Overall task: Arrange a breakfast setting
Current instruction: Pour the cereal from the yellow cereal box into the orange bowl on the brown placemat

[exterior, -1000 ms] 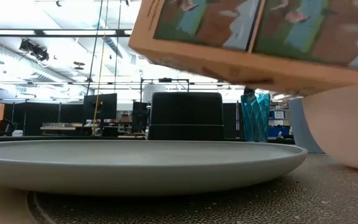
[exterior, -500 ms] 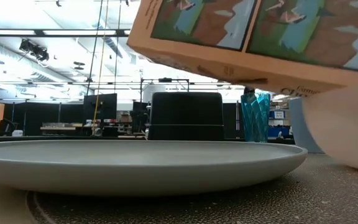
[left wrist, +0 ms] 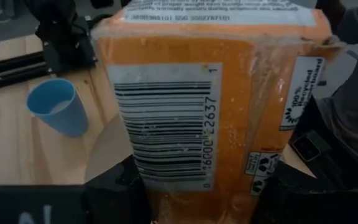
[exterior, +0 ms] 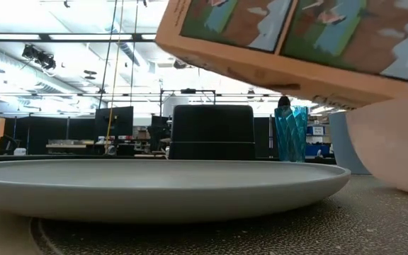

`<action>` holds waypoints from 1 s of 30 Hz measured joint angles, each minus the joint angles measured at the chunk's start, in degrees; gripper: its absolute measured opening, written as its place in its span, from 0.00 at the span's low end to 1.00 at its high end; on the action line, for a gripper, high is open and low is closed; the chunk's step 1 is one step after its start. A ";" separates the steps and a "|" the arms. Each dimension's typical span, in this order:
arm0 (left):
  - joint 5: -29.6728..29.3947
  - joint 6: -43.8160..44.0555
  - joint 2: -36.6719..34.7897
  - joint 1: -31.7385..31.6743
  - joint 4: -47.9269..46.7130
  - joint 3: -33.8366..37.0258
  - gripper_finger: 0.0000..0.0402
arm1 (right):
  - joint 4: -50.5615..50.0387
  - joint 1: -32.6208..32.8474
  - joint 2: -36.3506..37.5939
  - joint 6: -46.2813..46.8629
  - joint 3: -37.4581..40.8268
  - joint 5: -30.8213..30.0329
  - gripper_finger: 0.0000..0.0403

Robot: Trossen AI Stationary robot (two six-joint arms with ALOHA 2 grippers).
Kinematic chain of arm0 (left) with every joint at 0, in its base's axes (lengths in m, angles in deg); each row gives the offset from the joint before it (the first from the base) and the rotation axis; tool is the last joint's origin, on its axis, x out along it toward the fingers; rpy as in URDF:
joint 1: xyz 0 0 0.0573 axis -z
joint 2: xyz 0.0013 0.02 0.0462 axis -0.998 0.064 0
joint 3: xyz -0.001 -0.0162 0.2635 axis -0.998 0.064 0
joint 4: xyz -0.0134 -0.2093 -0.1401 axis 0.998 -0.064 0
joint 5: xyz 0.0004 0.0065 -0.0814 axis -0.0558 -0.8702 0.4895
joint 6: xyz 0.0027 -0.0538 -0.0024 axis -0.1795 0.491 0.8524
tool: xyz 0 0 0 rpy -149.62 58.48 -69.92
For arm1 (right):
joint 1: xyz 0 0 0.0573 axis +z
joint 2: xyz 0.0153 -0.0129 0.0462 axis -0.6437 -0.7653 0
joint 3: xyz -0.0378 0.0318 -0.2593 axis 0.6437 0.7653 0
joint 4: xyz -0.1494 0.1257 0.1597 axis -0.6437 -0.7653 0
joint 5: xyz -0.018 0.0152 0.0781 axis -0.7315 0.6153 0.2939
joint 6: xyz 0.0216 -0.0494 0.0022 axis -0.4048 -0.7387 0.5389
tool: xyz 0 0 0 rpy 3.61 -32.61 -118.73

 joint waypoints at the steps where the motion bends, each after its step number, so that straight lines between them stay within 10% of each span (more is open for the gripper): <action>1: -0.02 -0.11 0.00 -0.05 0.24 0.00 0.48 | 0.13 0.22 0.15 0.34 -0.01 -1.58 0.40; 30: 0.17 1.33 0.00 0.15 -3.46 -0.04 0.48 | 2.27 -0.03 0.48 -3.25 0.00 1.22 0.40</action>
